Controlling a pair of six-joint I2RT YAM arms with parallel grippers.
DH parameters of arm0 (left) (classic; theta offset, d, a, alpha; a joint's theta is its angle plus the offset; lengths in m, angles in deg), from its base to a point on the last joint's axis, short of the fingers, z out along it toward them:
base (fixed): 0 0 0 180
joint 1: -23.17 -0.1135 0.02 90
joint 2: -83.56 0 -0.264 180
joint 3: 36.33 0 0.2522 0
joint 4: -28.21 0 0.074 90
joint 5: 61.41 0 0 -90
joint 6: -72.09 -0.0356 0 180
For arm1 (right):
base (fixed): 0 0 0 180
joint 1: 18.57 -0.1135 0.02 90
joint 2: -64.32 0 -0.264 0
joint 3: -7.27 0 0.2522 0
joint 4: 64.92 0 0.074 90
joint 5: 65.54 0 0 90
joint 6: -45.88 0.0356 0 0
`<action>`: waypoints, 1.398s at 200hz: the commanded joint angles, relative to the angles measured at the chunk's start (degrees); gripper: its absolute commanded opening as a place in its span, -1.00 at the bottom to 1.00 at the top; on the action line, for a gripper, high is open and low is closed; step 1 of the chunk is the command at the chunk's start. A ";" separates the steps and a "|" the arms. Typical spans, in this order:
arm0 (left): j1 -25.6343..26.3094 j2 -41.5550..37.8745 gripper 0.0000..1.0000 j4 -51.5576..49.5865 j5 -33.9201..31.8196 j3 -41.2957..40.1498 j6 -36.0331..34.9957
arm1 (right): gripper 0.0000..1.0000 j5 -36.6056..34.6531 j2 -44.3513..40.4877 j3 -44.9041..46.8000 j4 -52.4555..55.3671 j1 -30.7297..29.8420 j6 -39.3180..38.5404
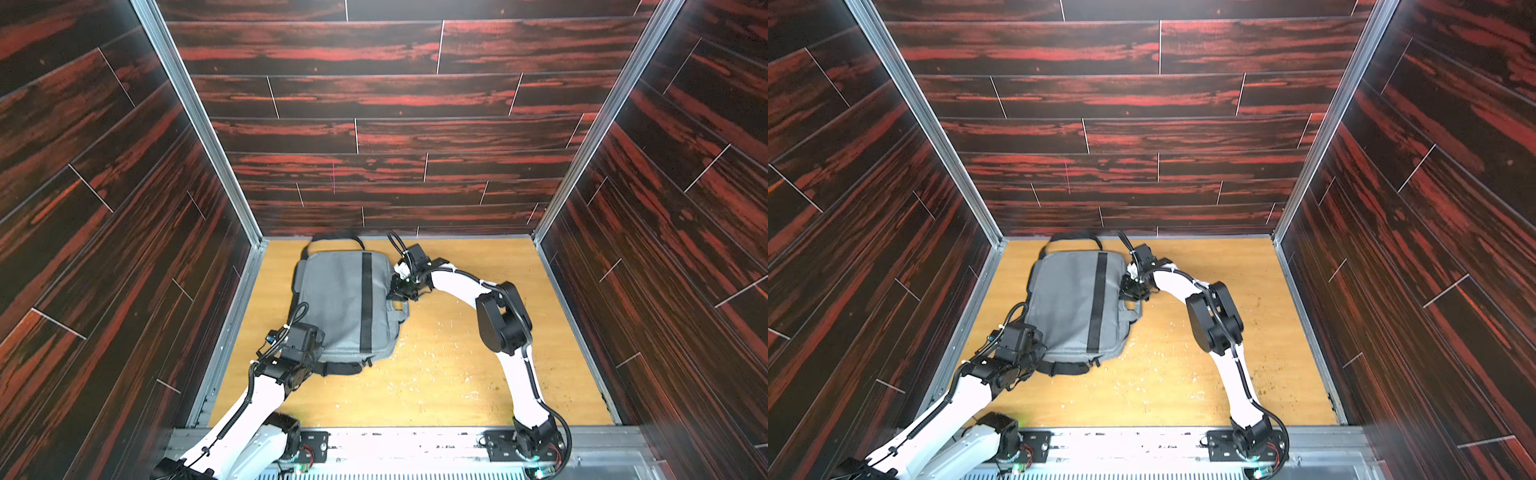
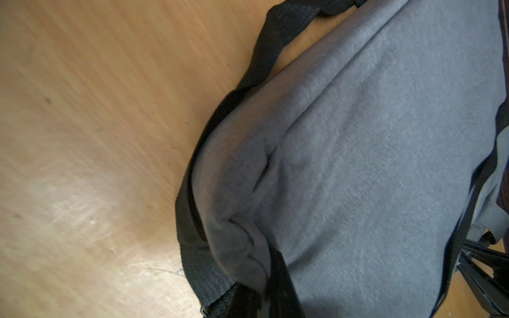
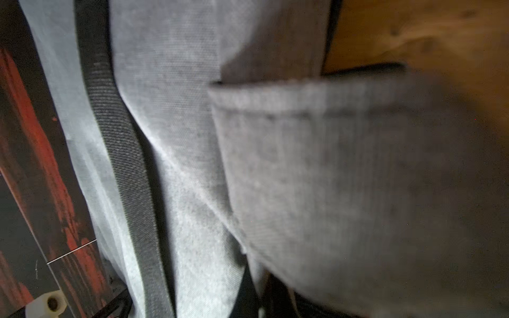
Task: Open the zippered laptop bag and take out the laptop
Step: Move the zippered laptop bag to the center of the board, then unzip the zipper on the zippered laptop bag.
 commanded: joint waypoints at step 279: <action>-3.59 8.48 -0.43 -6.04 6.01 7.86 -13.05 | -0.55 -6.56 -5.60 3.65 -1.40 2.61 -4.73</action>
